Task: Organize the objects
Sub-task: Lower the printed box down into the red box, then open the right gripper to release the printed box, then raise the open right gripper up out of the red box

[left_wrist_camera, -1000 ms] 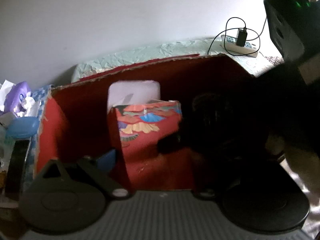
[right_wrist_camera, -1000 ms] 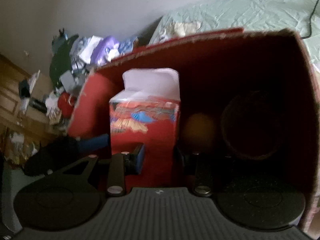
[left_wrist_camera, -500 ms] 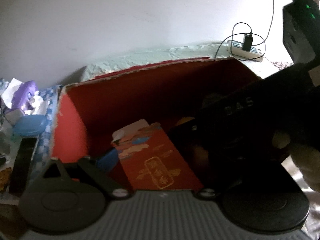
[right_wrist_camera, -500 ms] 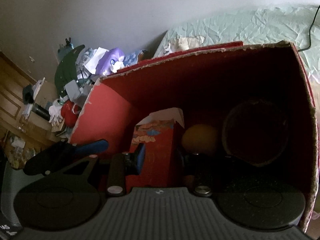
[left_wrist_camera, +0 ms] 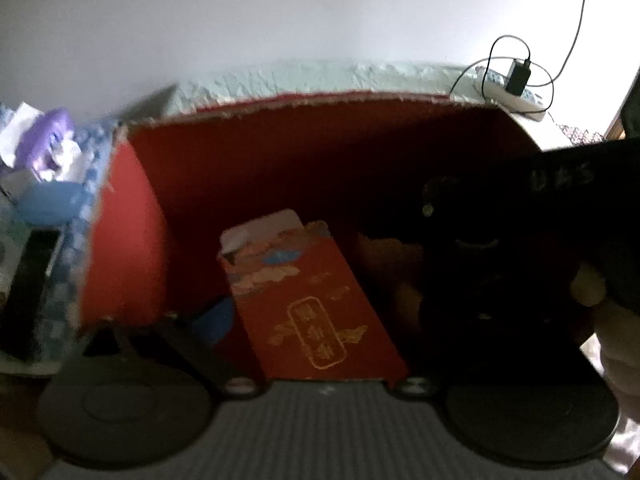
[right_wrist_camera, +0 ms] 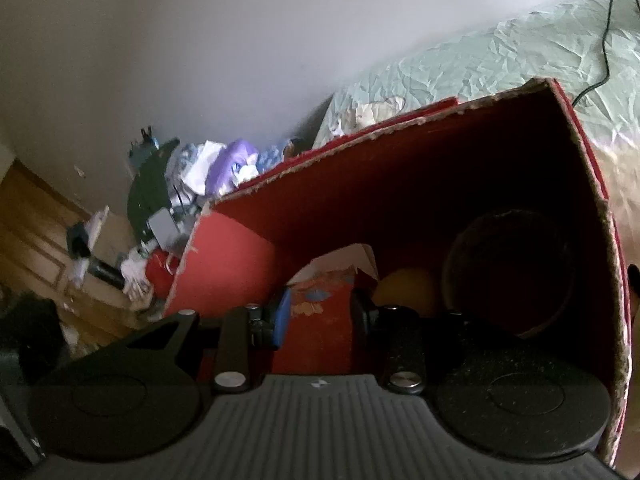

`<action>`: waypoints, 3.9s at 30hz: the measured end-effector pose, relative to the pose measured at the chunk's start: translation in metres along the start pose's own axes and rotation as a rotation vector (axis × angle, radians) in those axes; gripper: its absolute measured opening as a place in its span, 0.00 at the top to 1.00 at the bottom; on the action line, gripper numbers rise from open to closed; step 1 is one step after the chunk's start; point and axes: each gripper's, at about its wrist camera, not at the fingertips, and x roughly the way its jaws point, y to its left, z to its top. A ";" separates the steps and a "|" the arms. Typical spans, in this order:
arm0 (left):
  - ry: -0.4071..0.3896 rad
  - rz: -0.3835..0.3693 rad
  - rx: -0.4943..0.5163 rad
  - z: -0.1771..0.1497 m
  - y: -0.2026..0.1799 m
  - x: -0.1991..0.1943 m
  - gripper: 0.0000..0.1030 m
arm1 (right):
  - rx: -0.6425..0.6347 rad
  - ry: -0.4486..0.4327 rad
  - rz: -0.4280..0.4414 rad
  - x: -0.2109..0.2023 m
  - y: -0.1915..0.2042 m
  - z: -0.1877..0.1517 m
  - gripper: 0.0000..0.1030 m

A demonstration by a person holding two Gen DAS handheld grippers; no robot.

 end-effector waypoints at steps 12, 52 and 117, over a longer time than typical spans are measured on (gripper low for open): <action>-0.097 0.022 0.049 -0.003 -0.015 -0.011 0.13 | 0.069 -0.100 0.050 -0.008 -0.009 -0.003 0.64; 0.199 0.009 -0.259 0.030 0.035 0.032 0.30 | 0.087 -0.212 0.043 -0.016 -0.011 -0.009 0.64; -0.357 0.401 -0.107 -0.068 -0.005 -0.122 0.12 | -0.126 -0.338 -0.182 -0.058 0.038 -0.052 0.64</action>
